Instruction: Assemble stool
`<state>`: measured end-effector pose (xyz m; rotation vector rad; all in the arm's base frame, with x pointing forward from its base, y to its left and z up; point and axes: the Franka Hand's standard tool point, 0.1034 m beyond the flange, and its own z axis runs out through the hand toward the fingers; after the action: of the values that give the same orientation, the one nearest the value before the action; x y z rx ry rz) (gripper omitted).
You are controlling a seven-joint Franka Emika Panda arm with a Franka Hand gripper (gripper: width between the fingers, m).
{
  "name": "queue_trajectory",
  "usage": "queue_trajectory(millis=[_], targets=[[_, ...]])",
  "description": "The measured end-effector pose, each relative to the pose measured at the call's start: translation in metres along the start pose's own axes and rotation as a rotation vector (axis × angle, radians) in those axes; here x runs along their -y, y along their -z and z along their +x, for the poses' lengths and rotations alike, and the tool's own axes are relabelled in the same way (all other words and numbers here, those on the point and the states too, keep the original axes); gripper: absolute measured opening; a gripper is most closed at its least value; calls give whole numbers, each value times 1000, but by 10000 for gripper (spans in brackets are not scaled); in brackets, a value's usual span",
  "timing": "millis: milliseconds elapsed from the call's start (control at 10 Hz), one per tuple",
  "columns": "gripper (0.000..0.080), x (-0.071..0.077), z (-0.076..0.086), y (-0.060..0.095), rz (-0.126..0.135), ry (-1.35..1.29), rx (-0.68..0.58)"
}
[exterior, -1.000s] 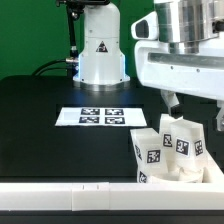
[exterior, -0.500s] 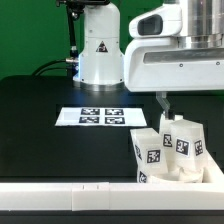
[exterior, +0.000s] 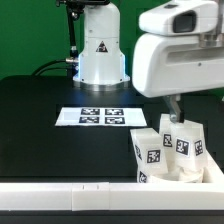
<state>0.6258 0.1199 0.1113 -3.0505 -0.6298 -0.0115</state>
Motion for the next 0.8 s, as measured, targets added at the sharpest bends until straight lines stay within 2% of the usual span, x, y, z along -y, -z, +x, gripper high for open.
queue_trajectory(millis=[200, 300, 500, 700, 800], targets=[[649, -3, -1, -2, -10, 93, 1], [649, -2, 2, -10, -26, 106, -36], [649, -16, 0, -19, -34, 127, -39], [649, -17, 2, -21, -43, 110, -54], [540, -18, 2, -22, -42, 89, -54]])
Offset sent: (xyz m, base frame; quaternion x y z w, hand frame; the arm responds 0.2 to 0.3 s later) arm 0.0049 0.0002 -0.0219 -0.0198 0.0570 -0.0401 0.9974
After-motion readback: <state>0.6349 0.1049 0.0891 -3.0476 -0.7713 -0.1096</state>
